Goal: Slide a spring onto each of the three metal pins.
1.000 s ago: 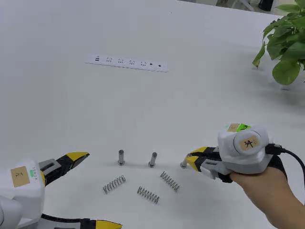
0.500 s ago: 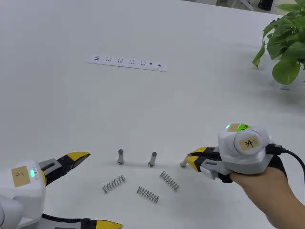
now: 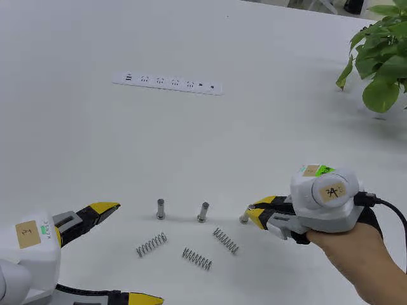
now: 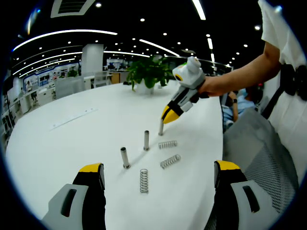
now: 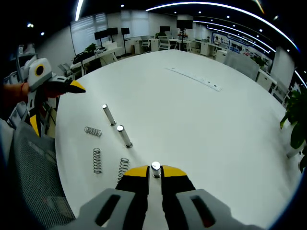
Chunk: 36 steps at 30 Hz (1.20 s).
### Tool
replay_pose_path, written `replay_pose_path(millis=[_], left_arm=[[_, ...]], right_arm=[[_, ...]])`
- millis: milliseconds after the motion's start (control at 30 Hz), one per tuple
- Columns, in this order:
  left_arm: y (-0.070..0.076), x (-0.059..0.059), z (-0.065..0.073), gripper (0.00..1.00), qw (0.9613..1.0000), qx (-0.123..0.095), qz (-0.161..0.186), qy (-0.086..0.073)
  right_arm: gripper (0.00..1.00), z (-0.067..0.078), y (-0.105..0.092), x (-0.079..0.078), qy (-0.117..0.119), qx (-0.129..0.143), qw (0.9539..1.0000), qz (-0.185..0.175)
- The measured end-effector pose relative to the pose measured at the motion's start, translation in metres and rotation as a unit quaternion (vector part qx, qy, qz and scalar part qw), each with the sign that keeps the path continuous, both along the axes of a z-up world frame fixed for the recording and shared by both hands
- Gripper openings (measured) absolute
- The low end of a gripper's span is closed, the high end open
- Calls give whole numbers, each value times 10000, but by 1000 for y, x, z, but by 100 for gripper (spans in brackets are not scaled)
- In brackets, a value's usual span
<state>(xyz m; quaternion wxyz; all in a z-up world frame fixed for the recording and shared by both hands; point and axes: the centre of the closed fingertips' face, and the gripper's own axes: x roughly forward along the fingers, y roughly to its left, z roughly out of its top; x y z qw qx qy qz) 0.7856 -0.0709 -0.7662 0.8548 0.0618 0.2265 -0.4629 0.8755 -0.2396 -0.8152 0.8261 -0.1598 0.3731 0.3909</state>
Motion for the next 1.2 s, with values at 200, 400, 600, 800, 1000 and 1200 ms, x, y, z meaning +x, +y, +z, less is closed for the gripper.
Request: replay_pose_path(millis=[200, 400, 600, 800, 1000, 1200], left_arm=[[-1, 0, 2, 96, 10000, 8, -15, -13], [-2, 0, 3, 96, 10000, 26, -40, -22], [-2, 0, 4, 96, 9999, 78, -68, -38], [-3, -2, 6, 96, 9999, 103, -76, -60], [-2, -3, 8, 96, 9998, 135, -77, -85], [-1, -3, 10, 95, 9997, 191, -70, -116]], right_arm=[[13, 1, 0, 0, -21, 12, 10000, -13], [16, 4, 0, 0, -50, 32, 10000, -9], [22, 11, -4, -4, -129, 62, 9999, 29], [27, 13, -11, -8, -225, 102, 9996, 97], [34, 23, -13, -17, -342, 266, 9989, 181], [44, 31, -15, -22, -435, 467, 9976, 255]])
